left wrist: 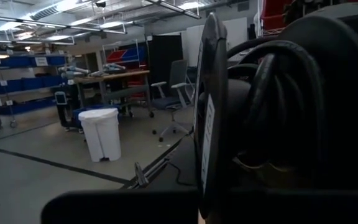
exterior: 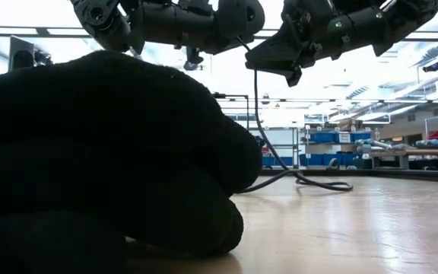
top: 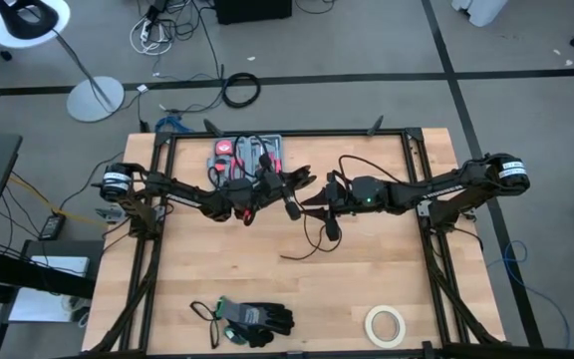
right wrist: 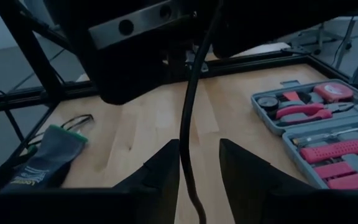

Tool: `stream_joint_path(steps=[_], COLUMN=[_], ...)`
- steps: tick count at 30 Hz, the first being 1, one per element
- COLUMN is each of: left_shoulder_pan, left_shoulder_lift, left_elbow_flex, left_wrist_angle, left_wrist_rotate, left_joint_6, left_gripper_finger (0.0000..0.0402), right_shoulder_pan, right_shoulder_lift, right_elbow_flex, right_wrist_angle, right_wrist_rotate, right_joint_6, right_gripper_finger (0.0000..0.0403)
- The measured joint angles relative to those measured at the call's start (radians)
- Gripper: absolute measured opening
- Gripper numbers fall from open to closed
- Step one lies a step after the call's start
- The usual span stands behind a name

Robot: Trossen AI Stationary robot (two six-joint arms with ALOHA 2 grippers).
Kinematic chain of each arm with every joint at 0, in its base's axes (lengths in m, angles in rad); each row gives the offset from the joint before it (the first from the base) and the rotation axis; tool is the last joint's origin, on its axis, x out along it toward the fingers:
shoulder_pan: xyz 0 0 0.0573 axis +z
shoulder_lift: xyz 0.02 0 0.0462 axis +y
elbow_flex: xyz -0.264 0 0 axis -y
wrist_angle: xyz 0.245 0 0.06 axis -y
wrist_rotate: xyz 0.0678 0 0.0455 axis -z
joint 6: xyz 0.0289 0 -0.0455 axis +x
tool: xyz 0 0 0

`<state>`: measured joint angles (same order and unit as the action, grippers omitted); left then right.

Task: Coil cords
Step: Coil the black wire cable into the black spool

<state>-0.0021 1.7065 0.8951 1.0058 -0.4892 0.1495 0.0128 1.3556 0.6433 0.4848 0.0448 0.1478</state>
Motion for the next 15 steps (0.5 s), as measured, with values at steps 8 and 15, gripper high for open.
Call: stream_joint_path(steps=[8,15], left_shoulder_pan=[0.0,0.0], left_shoulder_lift=[0.0,0.0], left_elbow_flex=[0.0,0.0], left_wrist_angle=[0.056,0.068], left_wrist_rotate=[-0.011,-0.015], left_joint_6=[-0.008,-0.019], left_gripper_finger=[0.0,0.0], right_shoulder_pan=[0.0,0.0], right_shoulder_lift=[0.0,0.0], right_elbow_flex=[0.005,0.005], right_wrist_angle=[0.001,0.0], right_wrist_rotate=[0.0,0.0], right_joint_6=[-0.011,-0.015], right_gripper_finger=[0.0078,0.0033])
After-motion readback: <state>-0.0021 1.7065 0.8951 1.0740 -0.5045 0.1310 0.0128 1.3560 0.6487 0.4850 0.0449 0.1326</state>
